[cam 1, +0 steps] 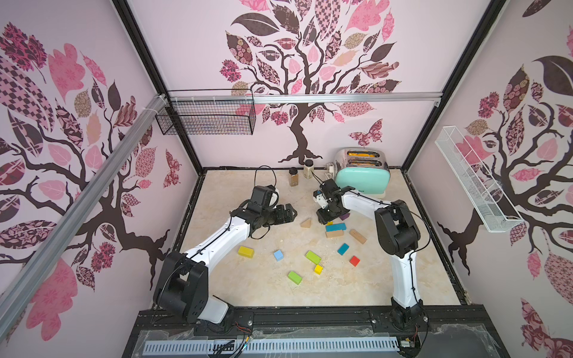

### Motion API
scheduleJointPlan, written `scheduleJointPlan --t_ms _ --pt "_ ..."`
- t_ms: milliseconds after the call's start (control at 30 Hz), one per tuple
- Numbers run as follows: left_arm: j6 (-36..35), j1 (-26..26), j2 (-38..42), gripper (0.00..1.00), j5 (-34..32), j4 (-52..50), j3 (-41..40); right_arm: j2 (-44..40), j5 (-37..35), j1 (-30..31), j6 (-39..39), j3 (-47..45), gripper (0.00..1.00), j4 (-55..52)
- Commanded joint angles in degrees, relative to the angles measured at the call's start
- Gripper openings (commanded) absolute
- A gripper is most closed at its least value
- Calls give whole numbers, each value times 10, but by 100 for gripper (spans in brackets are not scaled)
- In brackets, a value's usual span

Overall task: Assemble a carrot with building blocks
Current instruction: Assemble the building block at the center of the board.

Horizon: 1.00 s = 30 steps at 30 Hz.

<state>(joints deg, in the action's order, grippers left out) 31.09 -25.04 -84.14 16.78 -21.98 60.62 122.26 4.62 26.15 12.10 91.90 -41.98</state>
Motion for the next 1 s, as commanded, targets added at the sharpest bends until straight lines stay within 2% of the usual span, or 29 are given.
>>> scheduleJointPlan --t_ms 0,67,200,367,467,600,967 --pt "-17 3 15 94 -6 -2 0 -45 5 -7 -36 40 56 -12" --pt "-22 3 21 95 -11 -8 3 -58 11 -12 -67 57 57 -29" --pt "-28 3 32 97 -13 -13 9 -84 -27 -13 -136 69 69 -62" --pt "-37 3 37 97 15 0 9 -46 -96 -32 -251 117 70 -176" --pt "-40 3 36 97 33 13 9 -33 -67 -70 -321 123 71 -196" --pt "-42 3 32 97 43 16 11 -45 -28 -106 -390 84 76 -150" --pt "-46 3 9 98 49 15 27 -4 25 -131 -495 55 79 -87"
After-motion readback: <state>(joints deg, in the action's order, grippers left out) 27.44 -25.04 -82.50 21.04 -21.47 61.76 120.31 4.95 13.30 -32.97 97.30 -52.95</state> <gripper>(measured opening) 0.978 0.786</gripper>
